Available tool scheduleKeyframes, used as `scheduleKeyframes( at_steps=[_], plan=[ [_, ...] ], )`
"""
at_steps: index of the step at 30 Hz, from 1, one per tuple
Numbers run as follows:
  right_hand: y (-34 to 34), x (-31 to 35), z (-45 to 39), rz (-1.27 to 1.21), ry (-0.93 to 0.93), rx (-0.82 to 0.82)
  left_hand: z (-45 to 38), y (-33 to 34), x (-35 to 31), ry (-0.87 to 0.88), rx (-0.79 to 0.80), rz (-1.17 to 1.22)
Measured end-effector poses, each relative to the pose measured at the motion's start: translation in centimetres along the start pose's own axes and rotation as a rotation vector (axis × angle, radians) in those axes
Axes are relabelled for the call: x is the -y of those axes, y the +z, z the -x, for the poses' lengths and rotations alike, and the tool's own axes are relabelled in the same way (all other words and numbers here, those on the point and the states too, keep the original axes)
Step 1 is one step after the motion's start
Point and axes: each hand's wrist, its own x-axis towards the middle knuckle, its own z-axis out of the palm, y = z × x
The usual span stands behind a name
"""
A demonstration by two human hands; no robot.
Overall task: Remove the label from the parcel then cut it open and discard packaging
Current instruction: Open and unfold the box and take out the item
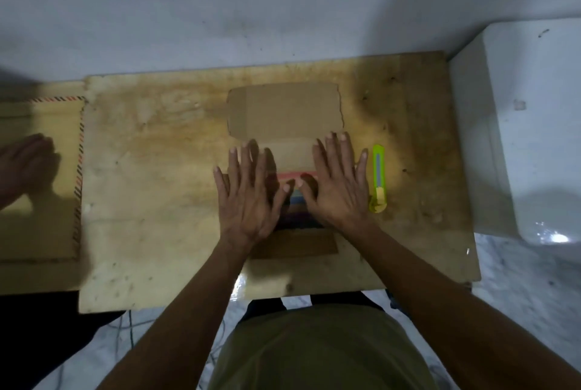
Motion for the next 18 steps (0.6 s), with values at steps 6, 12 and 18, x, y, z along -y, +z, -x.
scheduleKeyframes(
  at_steps=[6,12,18],
  plan=[
    [3.5,0.3,6.2,-0.044,0.025,-0.037,6.3,4.0,-0.2,-0.045,-0.049,0.000],
    [5.9,-0.7,7.4,0.045,0.030,0.052,7.7,6.3,1.3,-0.038,-0.029,-0.041],
    [6.4,-0.2,8.9,0.065,0.011,0.026,9.0,7.3,2.0,-0.073,0.038,-0.029]
  ],
)
